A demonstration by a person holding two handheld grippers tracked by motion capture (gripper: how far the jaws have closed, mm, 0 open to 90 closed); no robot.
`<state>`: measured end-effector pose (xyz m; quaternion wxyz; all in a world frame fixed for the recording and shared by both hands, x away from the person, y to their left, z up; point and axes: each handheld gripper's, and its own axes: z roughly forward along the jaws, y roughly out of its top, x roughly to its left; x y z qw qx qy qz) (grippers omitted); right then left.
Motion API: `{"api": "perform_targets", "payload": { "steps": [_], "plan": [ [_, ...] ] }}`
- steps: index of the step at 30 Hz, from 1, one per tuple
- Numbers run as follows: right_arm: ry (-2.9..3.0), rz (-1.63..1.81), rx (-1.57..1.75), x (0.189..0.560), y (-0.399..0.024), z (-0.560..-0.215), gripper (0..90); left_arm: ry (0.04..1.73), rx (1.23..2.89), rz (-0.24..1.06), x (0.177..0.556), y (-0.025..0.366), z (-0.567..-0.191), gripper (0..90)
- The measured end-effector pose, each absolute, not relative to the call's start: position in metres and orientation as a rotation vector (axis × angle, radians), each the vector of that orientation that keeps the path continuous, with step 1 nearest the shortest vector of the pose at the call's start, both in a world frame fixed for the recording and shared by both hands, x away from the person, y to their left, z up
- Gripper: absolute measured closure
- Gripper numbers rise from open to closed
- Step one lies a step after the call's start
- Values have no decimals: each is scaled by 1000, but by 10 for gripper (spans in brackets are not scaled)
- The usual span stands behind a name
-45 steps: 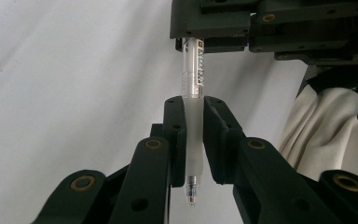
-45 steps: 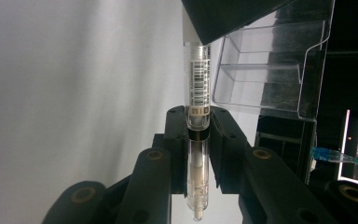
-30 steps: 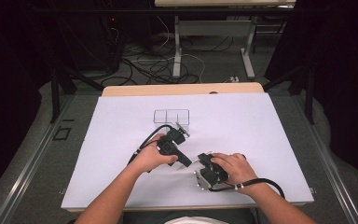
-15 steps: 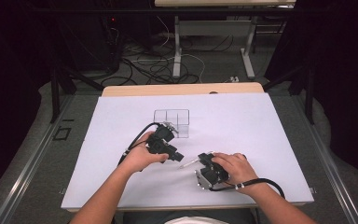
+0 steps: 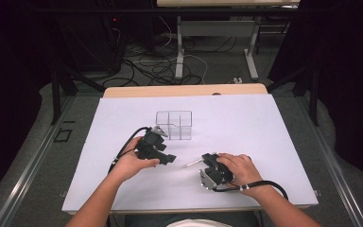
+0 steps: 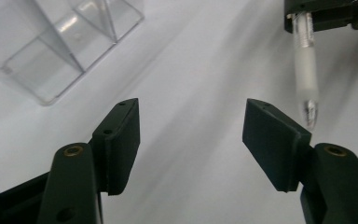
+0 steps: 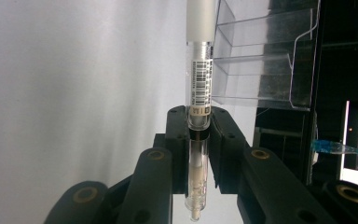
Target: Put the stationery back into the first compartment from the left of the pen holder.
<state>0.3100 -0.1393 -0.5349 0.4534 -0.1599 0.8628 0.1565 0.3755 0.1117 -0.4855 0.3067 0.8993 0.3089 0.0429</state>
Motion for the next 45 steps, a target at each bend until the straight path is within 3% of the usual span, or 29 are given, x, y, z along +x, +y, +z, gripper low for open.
{"api": "perform_targets", "payload": {
  "steps": [5, 8, 10, 12, 14, 20, 26, 36, 45],
  "plan": [
    [2133, 404, -369, 311, -140, -535, 793, 892, 2303, 150, 374, 129, -482, 325],
    [2142, 411, -362, 311, -140, -534, 793, 929, 2228, 127, 374, 136, -484, 267],
    [2140, 421, -347, 312, -140, -533, 793, 919, 2195, 157, 372, 140, -486, 232],
    [2145, 431, -332, 312, -141, -534, 793, 928, 2177, 191, 370, 143, -488, 141],
    [2146, 435, -334, 313, -141, -533, 793, 954, 2158, 223, 368, 145, -490, 124],
    [2149, 440, -316, 313, -141, -533, 793, 954, 2167, 238, 363, 153, -497, 3],
    [2155, 462, -298, 314, -141, -531, 793, 982, 2137, 362, 358, 161, -498, 3],
    [2178, 496, -236, 316, -141, -532, 794, 1033, 2069, 318, 358, 177, -504, 7],
    [2202, 603, -118, 322, -142, -526, 794, 1040, 1995, 354, 352, 180, -503, 7]
  ]
}}
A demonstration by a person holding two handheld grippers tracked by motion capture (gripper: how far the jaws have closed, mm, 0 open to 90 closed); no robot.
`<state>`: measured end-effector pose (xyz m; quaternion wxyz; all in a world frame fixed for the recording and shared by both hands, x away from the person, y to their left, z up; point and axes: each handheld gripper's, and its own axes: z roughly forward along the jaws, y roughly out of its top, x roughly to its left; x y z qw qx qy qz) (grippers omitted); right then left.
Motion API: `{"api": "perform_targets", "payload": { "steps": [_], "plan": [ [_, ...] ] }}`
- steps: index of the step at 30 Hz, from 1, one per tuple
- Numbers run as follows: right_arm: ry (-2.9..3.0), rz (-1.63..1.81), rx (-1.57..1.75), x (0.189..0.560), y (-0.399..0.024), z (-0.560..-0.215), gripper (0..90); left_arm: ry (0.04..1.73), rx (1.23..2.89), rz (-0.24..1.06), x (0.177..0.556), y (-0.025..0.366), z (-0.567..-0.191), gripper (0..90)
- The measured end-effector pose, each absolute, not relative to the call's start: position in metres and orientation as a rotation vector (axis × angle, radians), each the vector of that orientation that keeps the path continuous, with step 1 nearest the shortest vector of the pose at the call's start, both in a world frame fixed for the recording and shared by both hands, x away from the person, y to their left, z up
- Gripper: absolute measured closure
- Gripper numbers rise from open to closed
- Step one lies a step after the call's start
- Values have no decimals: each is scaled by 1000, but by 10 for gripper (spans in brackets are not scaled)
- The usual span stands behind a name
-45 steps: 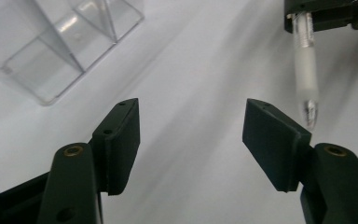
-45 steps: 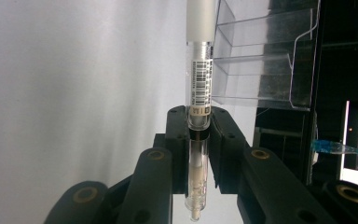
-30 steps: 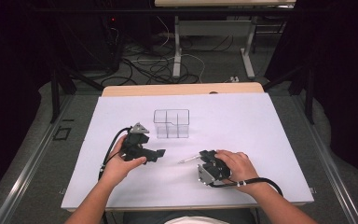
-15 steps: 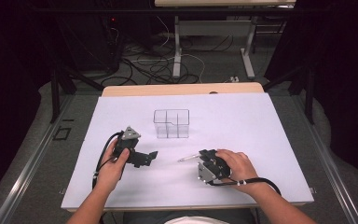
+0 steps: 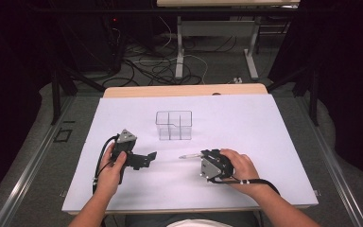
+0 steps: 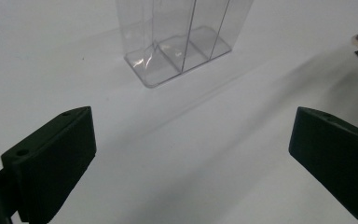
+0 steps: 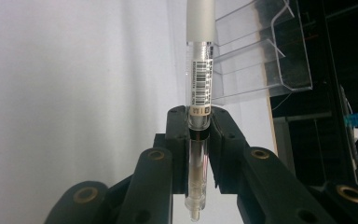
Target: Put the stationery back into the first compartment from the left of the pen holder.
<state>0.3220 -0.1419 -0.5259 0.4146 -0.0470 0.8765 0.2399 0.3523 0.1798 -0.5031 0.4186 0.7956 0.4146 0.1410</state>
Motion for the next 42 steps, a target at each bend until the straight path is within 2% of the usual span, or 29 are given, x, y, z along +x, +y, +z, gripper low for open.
{"api": "perform_targets", "payload": {
  "steps": [2, 8, 14, 24, 42],
  "plan": [
    [2212, 628, -91, 324, -144, -524, 794, 1004, 1979, 333, 351, 182, -502, 7],
    [2231, 709, -2, 330, -147, -520, 794, 946, 2040, 396, 349, 176, -504, 6],
    [2252, 847, 130, 334, -148, -513, 794, 982, 2014, 421, 350, 178, -508, 6],
    [2282, 1135, 370, 355, -151, -497, 795, 1072, 1925, 384, 353, 186, -513, 7],
    [2244, 1452, 662, 394, -132, -481, 795, 1107, 1909, 387, 355, 191, -514, 7]
  ]
}}
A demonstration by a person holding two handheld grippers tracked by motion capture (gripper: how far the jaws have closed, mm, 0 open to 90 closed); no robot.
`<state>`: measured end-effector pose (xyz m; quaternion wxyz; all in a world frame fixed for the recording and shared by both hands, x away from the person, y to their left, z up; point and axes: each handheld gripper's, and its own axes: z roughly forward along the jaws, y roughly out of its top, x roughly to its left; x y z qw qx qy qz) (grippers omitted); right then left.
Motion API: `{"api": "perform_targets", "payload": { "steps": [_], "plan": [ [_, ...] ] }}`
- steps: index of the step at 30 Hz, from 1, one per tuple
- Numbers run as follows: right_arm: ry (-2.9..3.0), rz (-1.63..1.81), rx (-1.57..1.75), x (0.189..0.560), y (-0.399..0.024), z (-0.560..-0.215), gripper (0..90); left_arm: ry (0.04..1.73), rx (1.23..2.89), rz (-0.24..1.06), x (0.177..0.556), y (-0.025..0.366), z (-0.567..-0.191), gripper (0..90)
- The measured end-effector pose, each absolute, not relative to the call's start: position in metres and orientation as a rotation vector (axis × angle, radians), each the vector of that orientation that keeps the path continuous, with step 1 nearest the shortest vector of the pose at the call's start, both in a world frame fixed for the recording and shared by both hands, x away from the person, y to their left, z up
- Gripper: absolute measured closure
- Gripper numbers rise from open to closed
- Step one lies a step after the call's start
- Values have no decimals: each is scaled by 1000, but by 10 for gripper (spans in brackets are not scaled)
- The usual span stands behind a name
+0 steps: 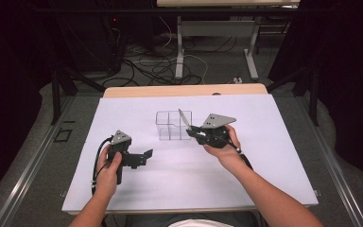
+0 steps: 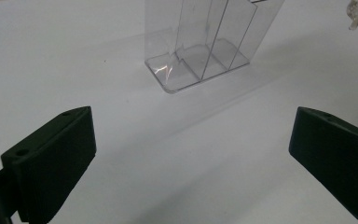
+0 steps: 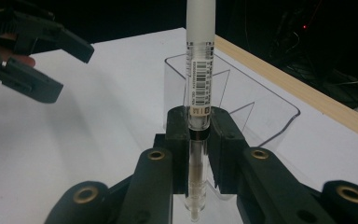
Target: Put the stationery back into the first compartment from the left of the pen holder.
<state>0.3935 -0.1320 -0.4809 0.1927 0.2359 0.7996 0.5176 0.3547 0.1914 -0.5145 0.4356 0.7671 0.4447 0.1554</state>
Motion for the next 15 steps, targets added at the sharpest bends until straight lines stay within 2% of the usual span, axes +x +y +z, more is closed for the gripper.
{"api": "perform_targets", "payload": {
  "steps": [15],
  "plan": [
    [2168, 1554, 751, 420, -107, -457, 795, 1118, 1889, 396, 353, 197, -513, 6]
  ]
}}
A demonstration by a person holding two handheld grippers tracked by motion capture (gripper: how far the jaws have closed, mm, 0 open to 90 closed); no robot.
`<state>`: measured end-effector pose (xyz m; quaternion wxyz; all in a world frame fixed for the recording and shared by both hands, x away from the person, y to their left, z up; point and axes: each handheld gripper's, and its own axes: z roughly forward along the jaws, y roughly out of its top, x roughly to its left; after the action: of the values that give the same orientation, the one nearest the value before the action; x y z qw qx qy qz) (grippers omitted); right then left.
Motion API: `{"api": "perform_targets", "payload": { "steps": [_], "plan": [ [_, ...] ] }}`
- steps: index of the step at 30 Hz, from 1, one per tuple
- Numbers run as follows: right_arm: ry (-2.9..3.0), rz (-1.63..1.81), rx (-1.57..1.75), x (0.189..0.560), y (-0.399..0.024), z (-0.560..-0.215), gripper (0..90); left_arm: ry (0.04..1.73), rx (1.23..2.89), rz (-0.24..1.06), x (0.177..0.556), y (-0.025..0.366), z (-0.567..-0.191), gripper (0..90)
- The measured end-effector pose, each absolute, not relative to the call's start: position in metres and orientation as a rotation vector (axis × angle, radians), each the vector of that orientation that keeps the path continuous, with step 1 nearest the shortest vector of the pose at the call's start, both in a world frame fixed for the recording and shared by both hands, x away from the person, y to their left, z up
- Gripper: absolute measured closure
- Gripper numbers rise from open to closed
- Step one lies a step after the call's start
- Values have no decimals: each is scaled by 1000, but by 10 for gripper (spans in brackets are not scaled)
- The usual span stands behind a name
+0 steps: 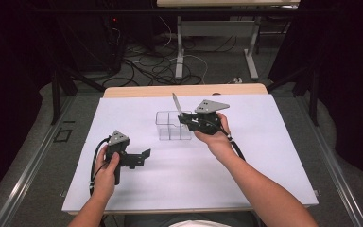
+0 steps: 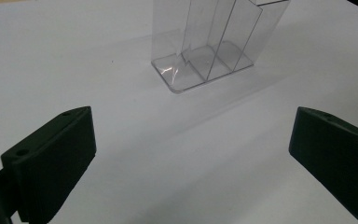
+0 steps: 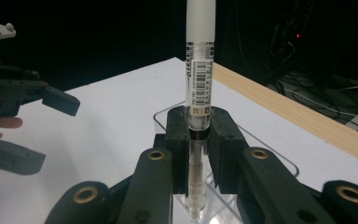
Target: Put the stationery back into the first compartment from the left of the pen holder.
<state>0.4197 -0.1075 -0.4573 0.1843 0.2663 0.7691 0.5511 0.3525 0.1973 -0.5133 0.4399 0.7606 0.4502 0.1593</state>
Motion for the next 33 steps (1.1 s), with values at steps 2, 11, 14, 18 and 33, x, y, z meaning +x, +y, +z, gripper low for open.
{"api": "perform_targets", "payload": {
  "steps": [2, 11, 14, 18, 33],
  "plan": [
    [2165, 1555, 748, 421, -103, -456, 795, 1118, 1887, 398, 353, 198, -514, 7],
    [2158, 1579, 784, 434, -86, -460, 795, 1126, 1884, 397, 353, 198, -514, 7],
    [2152, 1579, 798, 438, -81, -463, 795, 1128, 1883, 398, 353, 198, -514, 6],
    [2140, 1579, 825, 445, -74, -465, 795, 1130, 1879, 396, 353, 199, -514, 7],
    [2118, 1572, 878, 465, -39, -473, 795, 1131, 1869, 388, 354, 201, -514, 6]
  ]
}}
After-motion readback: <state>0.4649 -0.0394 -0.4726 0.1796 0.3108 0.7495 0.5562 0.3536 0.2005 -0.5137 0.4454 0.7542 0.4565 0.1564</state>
